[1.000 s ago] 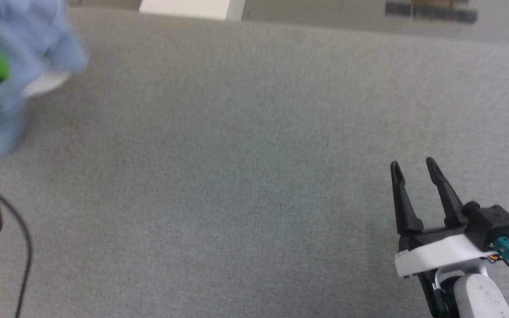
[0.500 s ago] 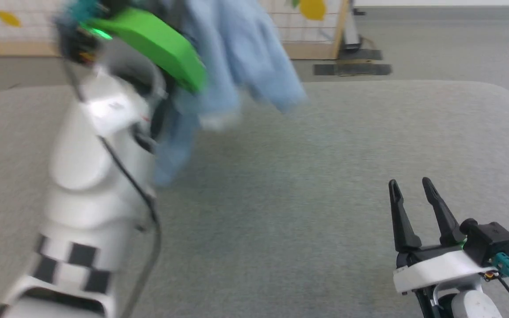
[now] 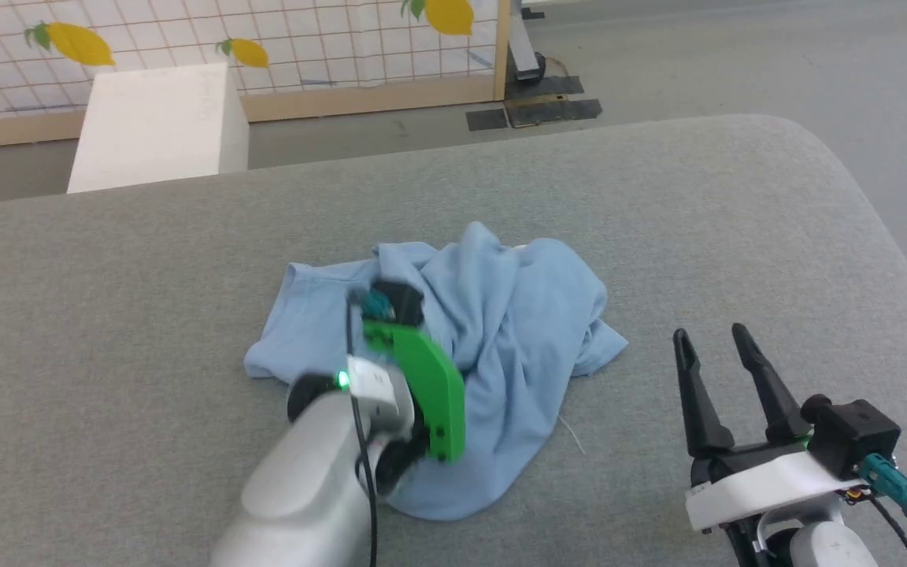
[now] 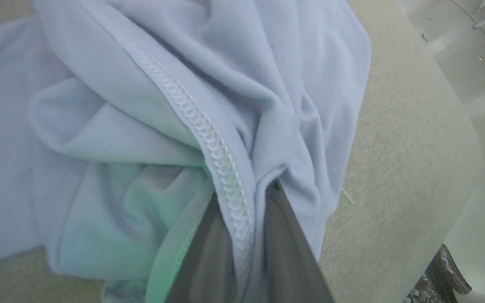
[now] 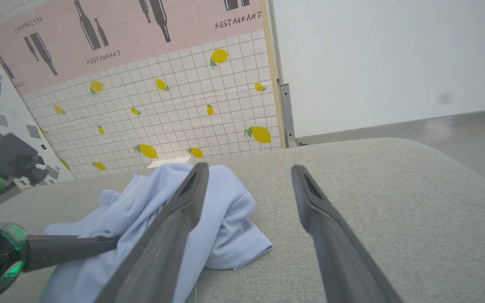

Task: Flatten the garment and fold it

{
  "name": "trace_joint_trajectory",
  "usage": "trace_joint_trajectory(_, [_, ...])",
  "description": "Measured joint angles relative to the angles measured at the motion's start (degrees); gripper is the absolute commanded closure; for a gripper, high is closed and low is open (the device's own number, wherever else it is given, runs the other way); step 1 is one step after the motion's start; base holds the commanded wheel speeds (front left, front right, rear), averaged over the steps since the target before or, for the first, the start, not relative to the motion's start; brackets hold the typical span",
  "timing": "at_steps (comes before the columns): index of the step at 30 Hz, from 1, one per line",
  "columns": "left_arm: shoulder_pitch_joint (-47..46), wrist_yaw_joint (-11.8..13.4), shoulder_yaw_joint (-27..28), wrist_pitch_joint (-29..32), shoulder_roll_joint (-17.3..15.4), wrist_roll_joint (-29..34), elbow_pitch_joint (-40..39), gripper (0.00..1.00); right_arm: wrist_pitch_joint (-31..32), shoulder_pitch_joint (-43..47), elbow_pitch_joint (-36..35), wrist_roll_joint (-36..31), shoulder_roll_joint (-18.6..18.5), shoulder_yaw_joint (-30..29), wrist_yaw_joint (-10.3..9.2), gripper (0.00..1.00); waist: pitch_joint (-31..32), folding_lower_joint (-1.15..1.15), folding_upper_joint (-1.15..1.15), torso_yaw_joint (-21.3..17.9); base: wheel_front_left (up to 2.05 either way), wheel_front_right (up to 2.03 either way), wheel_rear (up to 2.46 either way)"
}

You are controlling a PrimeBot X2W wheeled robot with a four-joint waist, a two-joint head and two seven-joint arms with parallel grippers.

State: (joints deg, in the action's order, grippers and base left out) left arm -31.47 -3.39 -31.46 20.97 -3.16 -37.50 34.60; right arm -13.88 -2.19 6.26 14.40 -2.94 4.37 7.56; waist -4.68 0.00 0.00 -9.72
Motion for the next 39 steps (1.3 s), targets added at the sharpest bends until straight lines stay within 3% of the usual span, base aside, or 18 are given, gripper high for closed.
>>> trace_joint_trajectory(5, [3.10, 0.00, -2.45, 5.56, 0.07, -0.94, 2.83, 1.00, 0.19, -0.02, 0.80, 0.15, 0.01, 0.74, 0.00, 0.00, 0.31, 0.00, 0.00, -0.58, 0.00, 0.00, 0.00])
trace_joint_trajectory(6, [3.66, 0.01, -2.72, 7.06, 0.09, -1.37, 3.05, 0.78, 0.19, -0.02, 0.92, 0.16, 0.01, 0.68, 0.00, 0.00, 0.49, 0.00, 0.00, -0.54, 0.00, 0.00, 0.00])
trace_joint_trajectory(7, [4.10, 0.42, -2.86, 8.11, 0.09, -1.71, 2.94, 0.18, 0.19, -0.02, 1.02, 0.18, 0.00, 0.65, 0.00, 0.00, 0.66, 0.00, 0.00, -0.43, 0.00, 0.00, 0.00])
trace_joint_trajectory(8, [4.33, 0.88, -2.87, 8.72, 0.08, -1.92, 2.59, 0.00, 0.19, -0.02, 1.04, 0.19, 0.00, 0.68, 0.00, 0.00, 0.79, 0.00, 0.00, -0.25, 0.00, 0.00, 0.00])
trace_joint_trajectory(13, [6.70, 2.88, -1.93, 6.13, -0.53, -1.91, -2.29, 0.00, 0.26, 0.00, 0.99, 0.19, 0.00, 0.63, 0.00, 0.00, 1.22, 0.00, 0.00, 1.01, 0.00, 0.00, 0.00])
trace_joint_trajectory(21, [10.70, 8.31, 3.94, -9.77, -6.00, 1.26, -15.35, 0.00, 0.55, 0.01, 0.09, 0.13, 0.01, 0.78, 0.00, 0.00, 1.64, 0.00, 0.00, 2.11, 0.00, 0.00, 0.00])
trace_joint_trajectory(26, [10.69, 10.99, 7.04, -16.45, -7.88, 3.92, -19.13, 0.00, 0.75, 0.01, -0.26, 0.13, 0.02, 1.23, 0.00, 0.00, 1.27, 0.00, 0.00, 1.21, 0.00, 0.00, 0.00])
trace_joint_trajectory(32, [4.58, 11.58, 7.57, -13.55, -7.99, 4.14, -14.15, 0.00, 0.74, -0.17, -0.48, 0.31, 0.01, 1.68, 0.00, 0.00, -0.50, 0.00, 0.00, -0.49, 0.00, 0.00, 0.00])
trace_joint_trajectory(39, [-4.41, 11.03, 7.19, -1.44, -7.20, 1.71, -3.19, 0.00, 0.22, -1.51, 0.12, 1.32, 0.01, 2.14, 0.00, 0.00, -2.84, 0.00, 0.00, -3.48, 0.00, 0.00, 0.00])
